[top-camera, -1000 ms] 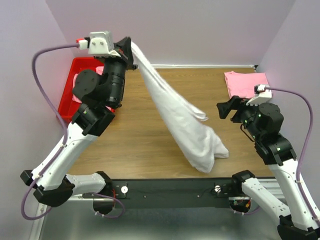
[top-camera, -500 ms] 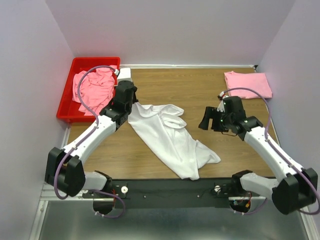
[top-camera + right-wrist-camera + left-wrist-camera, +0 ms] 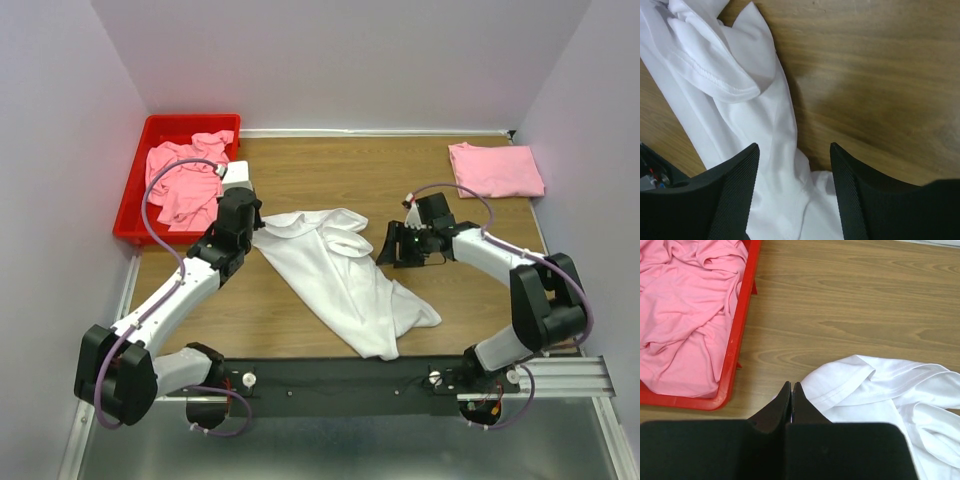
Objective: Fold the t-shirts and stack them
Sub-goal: Flatten the tshirt out
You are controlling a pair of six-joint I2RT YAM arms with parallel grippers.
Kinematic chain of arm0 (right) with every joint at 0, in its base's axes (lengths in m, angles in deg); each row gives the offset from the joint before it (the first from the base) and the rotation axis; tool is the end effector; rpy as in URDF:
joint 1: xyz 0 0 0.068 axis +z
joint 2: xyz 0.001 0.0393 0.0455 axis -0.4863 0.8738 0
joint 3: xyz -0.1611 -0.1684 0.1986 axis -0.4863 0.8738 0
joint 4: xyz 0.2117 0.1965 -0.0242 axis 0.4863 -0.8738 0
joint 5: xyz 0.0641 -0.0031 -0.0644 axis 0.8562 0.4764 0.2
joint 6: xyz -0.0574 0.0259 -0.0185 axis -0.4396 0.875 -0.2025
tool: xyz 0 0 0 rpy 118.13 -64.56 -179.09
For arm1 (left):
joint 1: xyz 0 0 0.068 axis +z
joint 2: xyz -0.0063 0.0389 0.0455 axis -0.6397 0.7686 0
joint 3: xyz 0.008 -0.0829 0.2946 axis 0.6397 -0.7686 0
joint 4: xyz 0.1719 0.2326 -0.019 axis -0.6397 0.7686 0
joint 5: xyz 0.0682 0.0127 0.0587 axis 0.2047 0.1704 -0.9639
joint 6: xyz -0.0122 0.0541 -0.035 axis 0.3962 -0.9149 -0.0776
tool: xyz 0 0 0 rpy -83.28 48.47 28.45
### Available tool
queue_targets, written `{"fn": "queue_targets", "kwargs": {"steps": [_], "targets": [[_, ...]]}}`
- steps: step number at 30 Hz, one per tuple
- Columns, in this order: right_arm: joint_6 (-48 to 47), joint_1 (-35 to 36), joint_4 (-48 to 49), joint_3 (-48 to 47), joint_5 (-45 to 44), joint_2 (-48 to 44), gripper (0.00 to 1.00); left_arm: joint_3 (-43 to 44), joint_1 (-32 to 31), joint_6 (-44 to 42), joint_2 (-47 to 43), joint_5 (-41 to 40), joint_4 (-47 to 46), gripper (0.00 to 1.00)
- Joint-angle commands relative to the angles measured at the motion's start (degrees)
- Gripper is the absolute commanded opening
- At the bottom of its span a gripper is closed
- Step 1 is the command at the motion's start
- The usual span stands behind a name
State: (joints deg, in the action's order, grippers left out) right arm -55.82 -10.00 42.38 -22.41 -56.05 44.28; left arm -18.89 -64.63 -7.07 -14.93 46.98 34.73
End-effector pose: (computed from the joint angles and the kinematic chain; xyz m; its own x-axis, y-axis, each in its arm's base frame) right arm 0.2916 0.1214 0.1809 -0.9298 0.0647 -0.3624 -0.1359 0.8546 0.5011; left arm 0.2712 -0.1006 0.3002 -0.3413 -0.1716 -0.9241 -0.1089 0.9838 -0.1425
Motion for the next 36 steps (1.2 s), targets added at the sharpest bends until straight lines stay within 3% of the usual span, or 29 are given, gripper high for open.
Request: {"fn": "queue_targets", "kwargs": {"steps": [1,4,12,20,36], "targets": [[-6.5,1.1,5.4,-5.0,2.6,5.1,0.64,-0.3,0.6,-1.2,-1.0,-0.1,-2.0,0.0],[-12.8,2.7,5.3,-5.5,0.9,5.7,0.65,0.1,0.8,-1.4,-0.9,0.1,-1.9,0.0],[-25.5,12.4,4.5,-8.3,-15.3,11.2,0.66,0.5,1.7,-1.6,-1.0,0.8,-1.8,0.0],[-31.0,14.6,4.7,-13.0,-27.6,16.5,0.67,0.3,2.8,-1.4,-1.2,1.4,-1.7,0.0],[-34.1,15.1,5.1,-15.4,-20.4,15.8,0.52,0.5,3.6,-1.2,-1.3,1.7,-1.3,0.0]]}}
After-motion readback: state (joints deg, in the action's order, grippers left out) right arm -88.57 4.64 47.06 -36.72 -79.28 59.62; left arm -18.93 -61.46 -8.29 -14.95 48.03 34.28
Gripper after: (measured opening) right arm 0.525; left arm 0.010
